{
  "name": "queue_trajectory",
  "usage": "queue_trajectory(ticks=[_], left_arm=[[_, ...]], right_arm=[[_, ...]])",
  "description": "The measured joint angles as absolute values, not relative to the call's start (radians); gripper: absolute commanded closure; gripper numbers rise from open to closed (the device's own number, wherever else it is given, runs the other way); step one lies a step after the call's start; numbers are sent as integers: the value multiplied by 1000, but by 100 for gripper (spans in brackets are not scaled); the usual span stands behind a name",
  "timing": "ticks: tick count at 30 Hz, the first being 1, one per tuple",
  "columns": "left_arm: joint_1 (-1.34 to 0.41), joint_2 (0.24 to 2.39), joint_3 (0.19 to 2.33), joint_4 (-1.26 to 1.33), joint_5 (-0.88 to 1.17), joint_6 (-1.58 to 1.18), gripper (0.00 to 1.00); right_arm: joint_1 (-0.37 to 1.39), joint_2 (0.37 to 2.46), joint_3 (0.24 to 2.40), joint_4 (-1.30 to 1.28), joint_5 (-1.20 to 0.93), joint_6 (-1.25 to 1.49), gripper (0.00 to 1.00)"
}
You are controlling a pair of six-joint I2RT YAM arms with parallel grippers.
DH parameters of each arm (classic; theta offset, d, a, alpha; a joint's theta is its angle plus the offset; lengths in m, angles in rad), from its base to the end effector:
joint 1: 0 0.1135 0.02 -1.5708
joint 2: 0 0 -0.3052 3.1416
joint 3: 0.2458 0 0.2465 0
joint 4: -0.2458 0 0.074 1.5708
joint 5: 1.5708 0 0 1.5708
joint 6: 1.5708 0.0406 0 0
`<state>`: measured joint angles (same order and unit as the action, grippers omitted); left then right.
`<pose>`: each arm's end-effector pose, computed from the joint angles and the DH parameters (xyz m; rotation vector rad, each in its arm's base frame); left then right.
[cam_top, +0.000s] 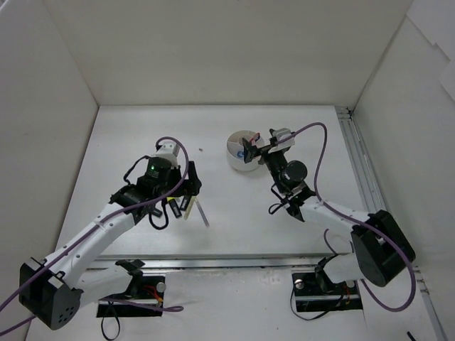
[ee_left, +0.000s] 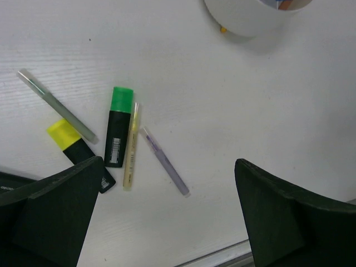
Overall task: Sort the stationery into containers
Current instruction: Pick up the pen from the center of the board.
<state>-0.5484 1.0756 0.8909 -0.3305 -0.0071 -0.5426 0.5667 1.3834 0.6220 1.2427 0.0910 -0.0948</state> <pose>0.1885 -0.1148 0.3406 0.0018 2.1534 -0.6448 0.2374 0.1467 0.3448 -0.2780 1.0632 0.3743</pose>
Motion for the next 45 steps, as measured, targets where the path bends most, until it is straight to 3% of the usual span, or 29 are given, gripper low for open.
queue_trajectory(ticks=[8,13,18,24,39,43,45], left_arm=[[-577,1071,791,-348,57,-559,0],[-622,1071,763,-356,61,-594,0],[-625,995,689,-387,8,-669,0],[-620,851,669,-506,-121,-781,0],[-593,630,666,-683,-264,-849,0],[-593,593,650,-707,-272,-849,0],[-593,578,643,-712,-275,-848,0]], right_arm=[[613,1111,574,985,146,33,2],[651,1010,650,627,150,108,2],[734,1130,864,277,149,149,2],[838,1366,991,49,134,168,2],[1029,1918,1320,-73,149,246,4],[1027,1988,1335,-97,171,253,13],[1028,2007,1340,-99,179,258,27]])
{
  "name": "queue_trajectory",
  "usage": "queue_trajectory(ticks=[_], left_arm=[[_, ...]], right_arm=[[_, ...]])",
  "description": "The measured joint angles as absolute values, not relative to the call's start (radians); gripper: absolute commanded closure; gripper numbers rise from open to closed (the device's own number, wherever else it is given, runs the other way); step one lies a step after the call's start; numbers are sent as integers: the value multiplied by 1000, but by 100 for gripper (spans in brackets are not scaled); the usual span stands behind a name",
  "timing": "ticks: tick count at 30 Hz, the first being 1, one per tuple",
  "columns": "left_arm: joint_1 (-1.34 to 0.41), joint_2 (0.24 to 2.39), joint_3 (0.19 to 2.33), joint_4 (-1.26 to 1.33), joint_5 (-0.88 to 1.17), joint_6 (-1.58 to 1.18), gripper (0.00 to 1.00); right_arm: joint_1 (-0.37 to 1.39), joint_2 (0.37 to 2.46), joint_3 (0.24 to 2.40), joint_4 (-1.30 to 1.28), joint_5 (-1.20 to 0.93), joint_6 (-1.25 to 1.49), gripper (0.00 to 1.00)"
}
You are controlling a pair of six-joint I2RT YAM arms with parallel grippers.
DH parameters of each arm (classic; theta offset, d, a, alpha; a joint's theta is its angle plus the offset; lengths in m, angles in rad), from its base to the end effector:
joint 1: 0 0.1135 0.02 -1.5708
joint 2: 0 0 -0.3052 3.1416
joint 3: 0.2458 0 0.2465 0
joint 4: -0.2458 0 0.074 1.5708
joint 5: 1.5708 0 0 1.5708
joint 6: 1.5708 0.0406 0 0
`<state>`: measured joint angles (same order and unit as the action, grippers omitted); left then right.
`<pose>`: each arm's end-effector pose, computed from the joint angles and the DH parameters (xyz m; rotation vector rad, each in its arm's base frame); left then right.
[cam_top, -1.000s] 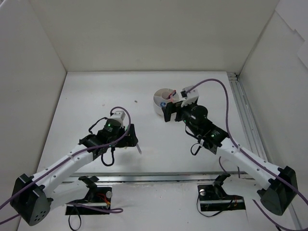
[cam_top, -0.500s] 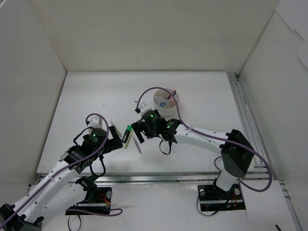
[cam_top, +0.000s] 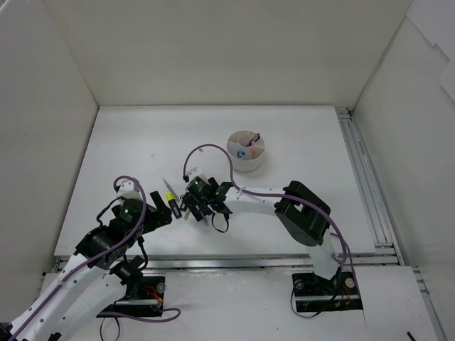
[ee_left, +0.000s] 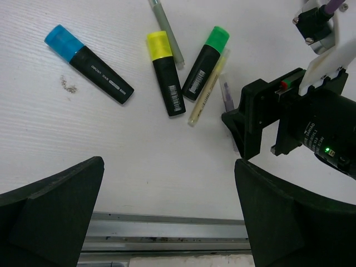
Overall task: Sort the stationery into containers
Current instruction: Pick up the pen from the center of the board.
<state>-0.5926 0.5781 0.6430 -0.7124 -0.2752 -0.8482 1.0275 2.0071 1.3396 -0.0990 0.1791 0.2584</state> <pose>0.0802 -0.0407 0.2874 -0.4367 2.1927 -0.4999 0.2419 0.3866 0.2102 -0.8022 2.2226 0.4324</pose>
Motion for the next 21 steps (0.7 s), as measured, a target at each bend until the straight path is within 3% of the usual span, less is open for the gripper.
queue_trajectory(ticks=[1,4,5,8,12,15,21], left_arm=[[-593,574,643,-716,-277,-847,0],[-593,572,643,-716,-280,-841,0],[-593,574,643,-715,-281,-839,0],[-593,585,643,-707,-282,-826,0],[-593,619,643,-691,-281,-807,0],[-593,653,643,-673,-281,-787,0],[-593,719,660,-641,-271,-753,0]], right_arm=[[1027,2013,1339,-100,181,262,38],[1027,2017,1343,-101,191,266,51],[1027,2020,1346,-101,196,265,61],[1028,2034,1358,-97,205,266,75],[1027,2038,1362,-95,219,269,83],[1027,2038,1362,-98,234,267,100],[1008,2019,1338,-98,250,269,100]])
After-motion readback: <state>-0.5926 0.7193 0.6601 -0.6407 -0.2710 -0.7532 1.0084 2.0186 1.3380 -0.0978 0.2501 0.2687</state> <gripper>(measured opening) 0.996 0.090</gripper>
